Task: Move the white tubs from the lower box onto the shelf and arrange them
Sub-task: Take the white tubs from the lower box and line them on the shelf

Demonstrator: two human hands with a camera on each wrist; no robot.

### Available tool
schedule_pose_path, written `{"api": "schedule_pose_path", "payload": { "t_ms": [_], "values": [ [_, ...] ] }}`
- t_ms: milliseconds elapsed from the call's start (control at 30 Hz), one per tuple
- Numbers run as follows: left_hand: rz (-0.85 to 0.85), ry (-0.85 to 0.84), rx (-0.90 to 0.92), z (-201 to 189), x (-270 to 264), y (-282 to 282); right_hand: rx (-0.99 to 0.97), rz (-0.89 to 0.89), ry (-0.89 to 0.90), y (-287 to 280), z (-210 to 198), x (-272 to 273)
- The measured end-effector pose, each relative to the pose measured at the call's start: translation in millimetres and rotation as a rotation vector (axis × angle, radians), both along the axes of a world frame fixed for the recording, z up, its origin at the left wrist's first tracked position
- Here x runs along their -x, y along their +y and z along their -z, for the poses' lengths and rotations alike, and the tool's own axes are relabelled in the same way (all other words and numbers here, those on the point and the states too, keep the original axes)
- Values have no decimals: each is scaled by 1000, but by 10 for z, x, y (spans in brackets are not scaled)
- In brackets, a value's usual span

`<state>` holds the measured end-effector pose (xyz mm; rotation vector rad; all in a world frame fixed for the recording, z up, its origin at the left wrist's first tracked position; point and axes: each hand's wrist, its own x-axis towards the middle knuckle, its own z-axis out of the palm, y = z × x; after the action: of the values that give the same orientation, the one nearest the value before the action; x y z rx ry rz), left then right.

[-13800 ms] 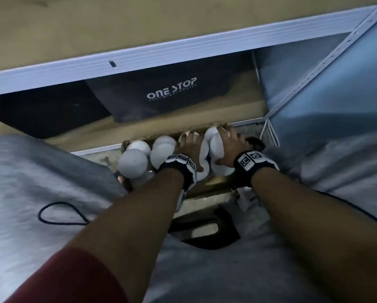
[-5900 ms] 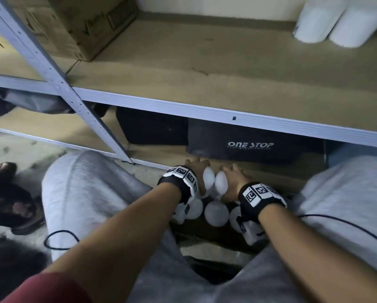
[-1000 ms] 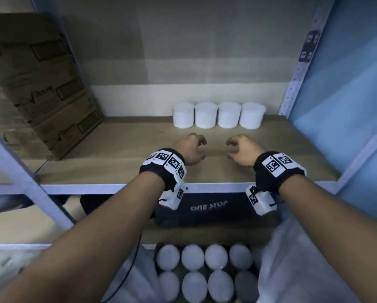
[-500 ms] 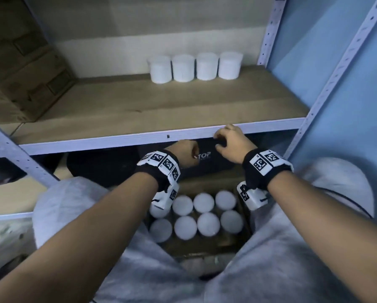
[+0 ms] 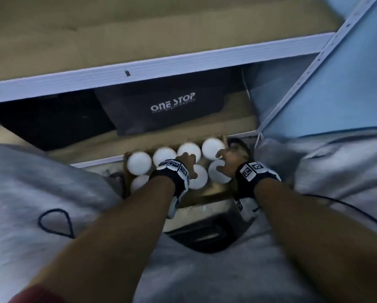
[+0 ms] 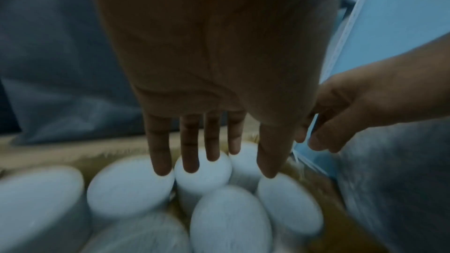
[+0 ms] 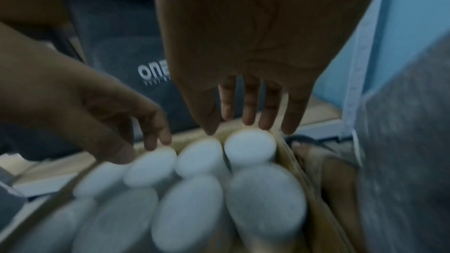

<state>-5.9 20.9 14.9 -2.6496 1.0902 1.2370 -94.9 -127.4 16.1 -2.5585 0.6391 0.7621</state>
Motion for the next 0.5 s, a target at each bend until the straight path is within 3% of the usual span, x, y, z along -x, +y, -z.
{"api": "schedule_pose_path", "payload": {
  "t_ms": [133, 300, 500],
  "values": [
    [-8, 23, -8, 427, 118, -35, -59, -4, 106, 25, 431, 79],
    [57, -87, -6, 739, 254, -15, -54, -47, 138, 84, 677, -14],
    [58, -126, 17, 930, 299, -46, 115, -122, 170, 94, 830, 5]
  ]
}}
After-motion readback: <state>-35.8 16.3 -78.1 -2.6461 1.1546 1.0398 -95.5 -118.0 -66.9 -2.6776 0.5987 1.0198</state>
